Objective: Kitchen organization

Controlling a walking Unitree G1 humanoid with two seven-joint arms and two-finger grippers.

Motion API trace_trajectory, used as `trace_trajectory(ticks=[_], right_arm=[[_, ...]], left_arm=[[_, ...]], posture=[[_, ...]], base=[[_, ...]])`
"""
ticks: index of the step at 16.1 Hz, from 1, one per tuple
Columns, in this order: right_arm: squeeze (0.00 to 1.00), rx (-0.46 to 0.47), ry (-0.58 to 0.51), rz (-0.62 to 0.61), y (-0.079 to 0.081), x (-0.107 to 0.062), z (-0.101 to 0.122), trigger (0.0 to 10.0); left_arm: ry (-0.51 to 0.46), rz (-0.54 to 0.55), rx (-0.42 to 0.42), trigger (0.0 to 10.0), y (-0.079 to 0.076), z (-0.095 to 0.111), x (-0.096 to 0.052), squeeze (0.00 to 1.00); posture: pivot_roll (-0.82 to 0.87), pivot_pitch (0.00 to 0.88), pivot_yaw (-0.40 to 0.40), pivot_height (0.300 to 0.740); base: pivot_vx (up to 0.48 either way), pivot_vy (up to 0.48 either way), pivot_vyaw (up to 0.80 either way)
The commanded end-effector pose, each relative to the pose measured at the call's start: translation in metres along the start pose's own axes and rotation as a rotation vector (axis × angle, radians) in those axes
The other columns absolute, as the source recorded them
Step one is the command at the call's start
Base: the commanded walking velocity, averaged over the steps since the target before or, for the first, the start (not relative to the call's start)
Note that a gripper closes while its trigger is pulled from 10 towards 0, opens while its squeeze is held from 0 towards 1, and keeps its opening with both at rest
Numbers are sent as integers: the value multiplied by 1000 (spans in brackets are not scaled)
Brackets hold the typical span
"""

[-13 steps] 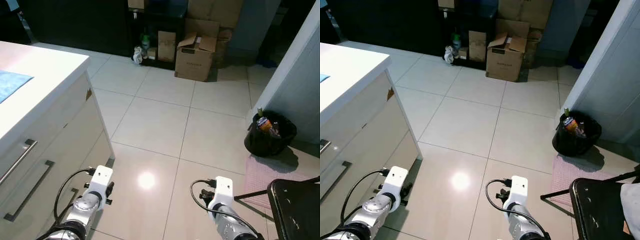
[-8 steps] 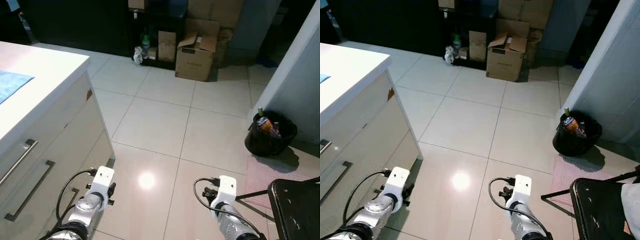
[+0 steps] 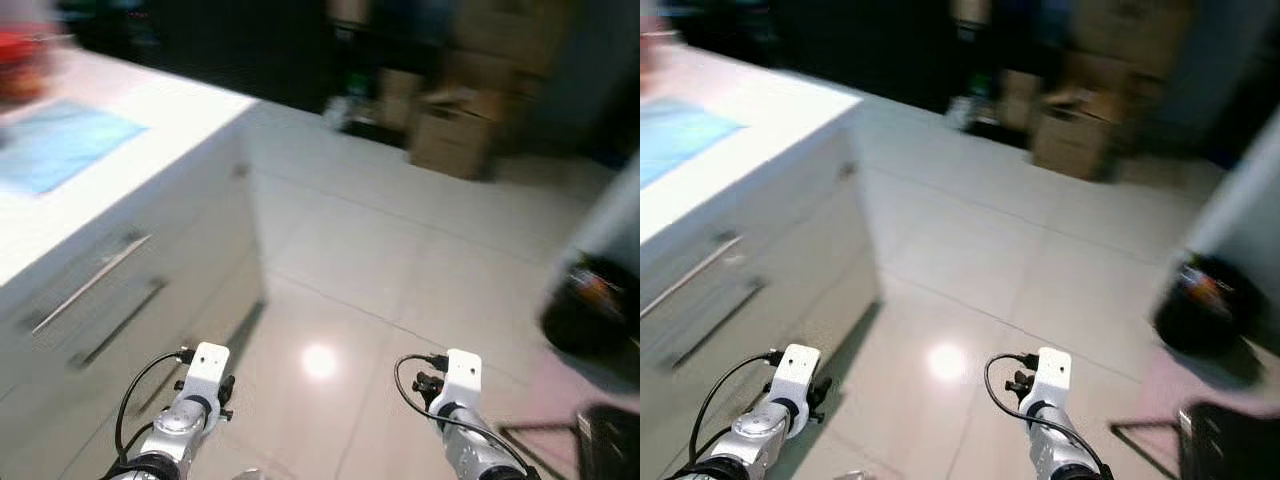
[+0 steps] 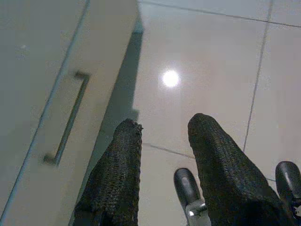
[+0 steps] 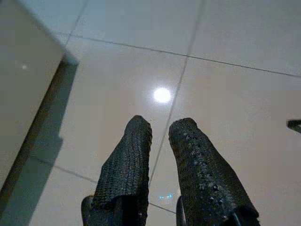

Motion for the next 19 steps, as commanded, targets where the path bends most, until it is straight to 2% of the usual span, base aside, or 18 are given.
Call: trace_trajectory(ticks=[1,9,19], right_arm=[[0,8,4,7,2,0,-1,10000],[0,9,21,35,11,-2,-9,10000],[0,4,39,49,14,-3,-15,10000]], left_arm=[[-1,5,-1,10000,1,2,0,0],[0,-8,18,10000,-1,0,0,0],[7,-10,32,10000,0,-1,0,0]], posture=[[-127,0,-3,740],[-121,0,4,740],[-117,0,5,740]], base=[[0,0,800],[0,0,800],[0,0,800]])
Point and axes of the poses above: a point about 5 cm out from each wrist's last joint towards the gripper, its own x axis pointing out of the wrist towards the gripper, its own z axis along the axis of the wrist's last joint, y = z × x, the point moved 4 cm from there along x, pointing out of the wrist towards the gripper, and after that the axes turned 8 degrees about -x, right-handed, at the moved point
